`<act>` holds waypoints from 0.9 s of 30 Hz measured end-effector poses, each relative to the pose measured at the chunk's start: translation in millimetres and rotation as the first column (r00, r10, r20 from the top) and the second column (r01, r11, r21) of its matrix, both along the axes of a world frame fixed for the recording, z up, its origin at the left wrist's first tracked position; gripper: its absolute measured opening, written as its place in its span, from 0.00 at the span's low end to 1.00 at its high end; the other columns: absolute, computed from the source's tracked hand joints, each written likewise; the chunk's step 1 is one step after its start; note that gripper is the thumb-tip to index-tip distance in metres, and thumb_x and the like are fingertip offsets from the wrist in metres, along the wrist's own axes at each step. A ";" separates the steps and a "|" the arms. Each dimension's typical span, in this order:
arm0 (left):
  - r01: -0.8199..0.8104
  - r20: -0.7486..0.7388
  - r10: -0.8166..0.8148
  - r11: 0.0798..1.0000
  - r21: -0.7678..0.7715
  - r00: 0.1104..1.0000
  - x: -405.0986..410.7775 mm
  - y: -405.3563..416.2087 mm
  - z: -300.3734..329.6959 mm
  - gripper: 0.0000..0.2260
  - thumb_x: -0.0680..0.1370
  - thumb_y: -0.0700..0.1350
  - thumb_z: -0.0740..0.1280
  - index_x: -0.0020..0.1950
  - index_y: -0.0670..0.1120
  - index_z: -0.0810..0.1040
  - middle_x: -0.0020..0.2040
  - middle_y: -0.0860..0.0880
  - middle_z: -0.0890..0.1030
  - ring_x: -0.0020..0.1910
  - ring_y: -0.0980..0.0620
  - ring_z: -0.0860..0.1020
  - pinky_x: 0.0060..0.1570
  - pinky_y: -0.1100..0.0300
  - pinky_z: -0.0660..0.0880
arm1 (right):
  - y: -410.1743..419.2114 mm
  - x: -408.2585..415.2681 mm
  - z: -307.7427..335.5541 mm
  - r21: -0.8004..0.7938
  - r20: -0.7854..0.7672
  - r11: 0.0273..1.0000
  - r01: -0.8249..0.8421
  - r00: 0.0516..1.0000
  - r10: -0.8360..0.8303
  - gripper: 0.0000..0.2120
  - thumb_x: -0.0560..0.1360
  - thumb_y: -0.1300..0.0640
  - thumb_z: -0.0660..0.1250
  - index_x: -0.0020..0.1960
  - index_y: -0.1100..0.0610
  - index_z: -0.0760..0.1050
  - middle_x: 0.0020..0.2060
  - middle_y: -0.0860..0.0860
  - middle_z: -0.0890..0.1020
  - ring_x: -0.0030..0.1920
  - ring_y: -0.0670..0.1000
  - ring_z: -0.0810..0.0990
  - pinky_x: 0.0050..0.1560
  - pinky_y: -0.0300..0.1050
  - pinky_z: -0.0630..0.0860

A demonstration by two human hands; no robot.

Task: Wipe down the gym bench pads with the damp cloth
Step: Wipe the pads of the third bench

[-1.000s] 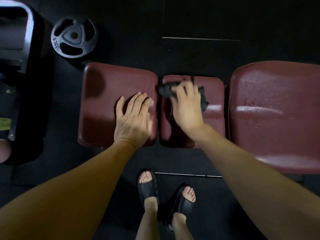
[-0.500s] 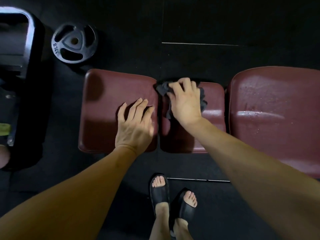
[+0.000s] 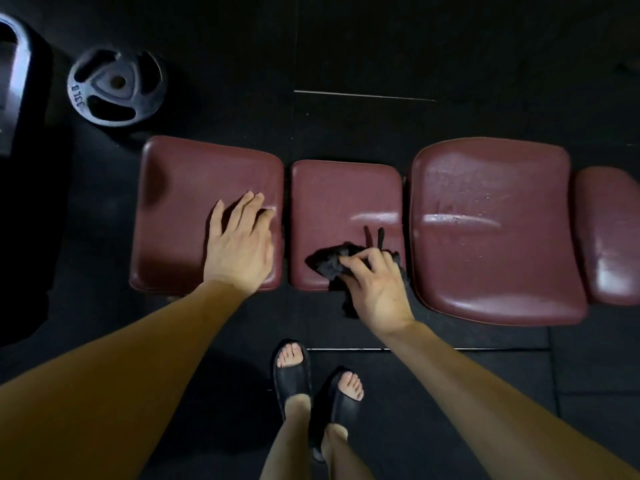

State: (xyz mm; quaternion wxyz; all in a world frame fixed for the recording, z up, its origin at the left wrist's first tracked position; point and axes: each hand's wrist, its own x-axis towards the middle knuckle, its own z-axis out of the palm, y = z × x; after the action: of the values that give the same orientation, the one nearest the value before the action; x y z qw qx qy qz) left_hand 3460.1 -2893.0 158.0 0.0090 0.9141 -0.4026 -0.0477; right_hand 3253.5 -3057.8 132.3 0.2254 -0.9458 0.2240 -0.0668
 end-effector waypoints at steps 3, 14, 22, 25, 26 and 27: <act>-0.011 -0.052 0.011 1.000 -0.007 0.999 -12.7 -5.8 5.4 0.22 0.80 0.46 0.57 0.73 0.45 0.74 0.77 0.44 0.69 0.80 0.43 0.61 0.79 0.39 0.53 | -25.8 -20.7 1.9 -0.031 -0.040 0.989 0.147 0.988 -0.148 0.14 0.76 0.60 0.74 0.61 0.55 0.81 0.51 0.54 0.77 0.48 0.60 0.75 0.49 0.59 0.77; 0.102 -0.215 -0.125 0.988 -0.113 0.969 -89.7 -142.7 3.9 0.22 0.79 0.43 0.61 0.74 0.49 0.73 0.77 0.50 0.70 0.79 0.48 0.62 0.79 0.45 0.57 | -133.1 -35.1 28.7 -0.049 0.060 0.959 0.278 0.960 -0.275 0.12 0.79 0.59 0.71 0.61 0.59 0.82 0.48 0.57 0.77 0.48 0.61 0.74 0.51 0.59 0.77; -0.014 -0.125 -0.004 0.990 -0.140 0.992 -77.8 -245.6 -35.8 0.25 0.79 0.47 0.51 0.74 0.49 0.72 0.78 0.50 0.69 0.80 0.49 0.60 0.80 0.46 0.53 | -238.1 38.0 0.5 -0.154 0.181 0.958 0.241 0.960 -0.212 0.12 0.79 0.56 0.66 0.61 0.57 0.81 0.52 0.58 0.78 0.51 0.63 0.75 0.49 0.60 0.75; -0.060 -0.102 0.049 0.992 -0.114 0.994 -60.2 -265.2 -48.7 0.25 0.80 0.47 0.49 0.74 0.47 0.72 0.76 0.48 0.71 0.80 0.49 0.62 0.80 0.46 0.53 | -244.7 68.1 -9.6 -0.197 0.169 0.970 0.141 0.980 -0.108 0.13 0.78 0.53 0.65 0.59 0.55 0.81 0.51 0.57 0.78 0.50 0.63 0.75 0.45 0.57 0.74; -0.064 -0.089 0.056 0.994 -0.087 0.994 -57.8 -267.4 -53.6 0.24 0.81 0.48 0.49 0.75 0.46 0.71 0.76 0.48 0.72 0.80 0.49 0.62 0.80 0.47 0.53 | -246.9 70.1 -13.4 -0.223 0.153 0.971 0.087 0.987 -0.053 0.13 0.78 0.52 0.65 0.59 0.55 0.81 0.51 0.57 0.78 0.49 0.63 0.75 0.44 0.57 0.73; -0.067 -0.071 0.062 0.996 -0.065 0.996 -57.6 -268.3 -57.9 0.24 0.82 0.48 0.50 0.75 0.45 0.71 0.75 0.48 0.72 0.79 0.49 0.63 0.80 0.47 0.53 | -252.6 68.1 -16.9 -0.242 0.148 0.970 0.033 0.989 0.003 0.13 0.79 0.52 0.65 0.60 0.55 0.82 0.50 0.57 0.78 0.48 0.63 0.75 0.43 0.57 0.73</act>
State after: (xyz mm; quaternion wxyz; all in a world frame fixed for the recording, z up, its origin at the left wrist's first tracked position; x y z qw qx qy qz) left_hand 3402.5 -3161.3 100.1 0.0553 0.9236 -0.3738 -0.0652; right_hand 3321.6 -3310.4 115.4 0.1228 -0.9571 0.2040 -0.1652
